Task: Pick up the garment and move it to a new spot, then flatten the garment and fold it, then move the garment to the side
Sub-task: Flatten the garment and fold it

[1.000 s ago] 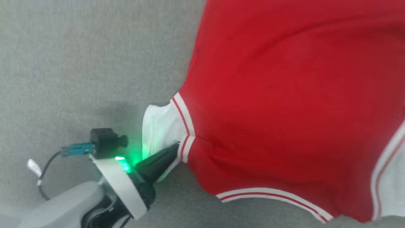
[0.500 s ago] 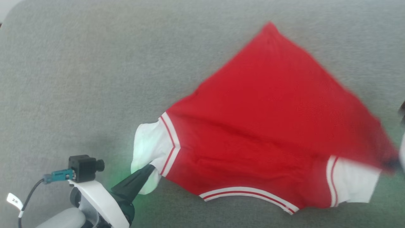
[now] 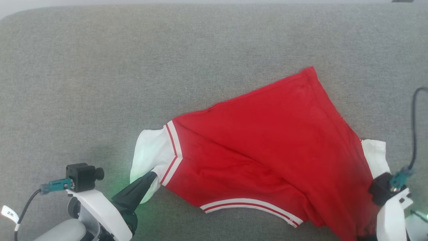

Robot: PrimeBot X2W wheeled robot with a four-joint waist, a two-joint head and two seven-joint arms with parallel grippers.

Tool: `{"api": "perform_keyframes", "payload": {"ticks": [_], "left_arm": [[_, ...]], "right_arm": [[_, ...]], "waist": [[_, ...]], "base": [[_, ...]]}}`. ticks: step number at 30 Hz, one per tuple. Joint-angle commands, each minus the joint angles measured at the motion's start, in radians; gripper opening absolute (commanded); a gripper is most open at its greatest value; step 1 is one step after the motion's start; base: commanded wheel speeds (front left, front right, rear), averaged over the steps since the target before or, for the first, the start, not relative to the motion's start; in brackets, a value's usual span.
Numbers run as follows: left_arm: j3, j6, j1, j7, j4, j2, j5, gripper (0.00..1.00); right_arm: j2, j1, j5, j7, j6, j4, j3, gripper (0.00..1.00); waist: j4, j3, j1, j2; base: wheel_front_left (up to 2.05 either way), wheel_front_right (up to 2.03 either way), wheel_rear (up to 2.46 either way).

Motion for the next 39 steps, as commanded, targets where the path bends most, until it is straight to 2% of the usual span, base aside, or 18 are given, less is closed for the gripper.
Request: {"api": "perform_keyframes", "payload": {"ticks": [1,2,7,10,14,17,20,28,33,38,39], "left_arm": [[0.002,0.002,0.011,0.0,0.007,-0.002,0.017,0.0],[0.004,0.002,0.013,0.0,0.008,-0.003,0.017,0.0],[0.019,0.002,0.03,0.0,0.006,-0.009,0.021,0.0],[0.033,0.002,0.044,0.0,0.0,-0.015,0.02,0.0],[0.043,0.002,0.032,0.0,-0.009,-0.027,0.037,0.0],[0.04,0.002,0.011,0.0,-0.017,-0.038,0.051,0.0],[0.027,0.002,-0.018,0.0,-0.02,-0.052,0.063,0.0],[-0.004,0.002,-0.092,0.0,-0.004,-0.094,0.077,0.0],[-0.019,0.002,-0.121,0.001,0.012,-0.126,0.079,0.0],[-0.028,0.003,-0.128,0.002,0.025,-0.142,0.071,0.0],[-0.029,0.003,-0.128,0.002,0.026,-0.144,0.07,0.0]], "right_arm": [[0.012,-0.014,-0.03,-0.035,0.0,-0.007,-0.016,0.54],[0.011,-0.016,-0.038,-0.043,0.0,-0.012,-0.024,1.0],[-0.005,-0.007,-0.029,-0.056,0.0,-0.063,-0.091,1.0],[-0.005,-0.013,0.01,-0.042,0.0,-0.124,-0.177,1.0],[-0.024,-0.108,0.034,-0.018,0.0,-0.18,-0.279,1.0],[-0.014,-0.243,0.015,-0.04,0.0,-0.153,-0.305,1.0],[-0.006,-0.391,-0.043,-0.065,0.0,-0.075,-0.264,1.0],[0.04,-0.71,-0.185,-0.134,0.0,0.215,-0.022,1.0],[0.043,-0.809,-0.214,-0.181,0.0,0.371,0.093,1.0],[0.038,-0.819,-0.183,-0.173,0.0,0.475,0.194,1.0],[0.034,-0.817,-0.173,-0.167,0.0,0.485,0.211,0.47]], "waist": [[-0.005,-0.002,0.0,0.0],[-0.007,-0.004,0.0,0.0],[-0.015,-0.008,0.0,0.0],[-0.017,-0.002,0.0,0.0],[-0.006,0.026,0.0,0.0],[0.012,0.053,0.0,0.0],[0.043,0.086,0.0,0.0],[0.115,0.181,0.0,0.0],[0.146,0.215,0.0,0.0],[0.157,0.216,0.0,0.0],[0.157,0.215,0.0,0.0]], "base": [[0.0,0.0,0.0],[0.0,0.0,0.0],[0.0,0.0,0.0],[0.0,0.0,0.0],[0.0,0.0,0.0],[0.0,0.0,0.0],[0.0,0.0,0.0],[0.0,0.0,0.0],[0.0,0.0,0.0],[0.0,0.0,0.0],[0.0,0.0,0.0]]}}
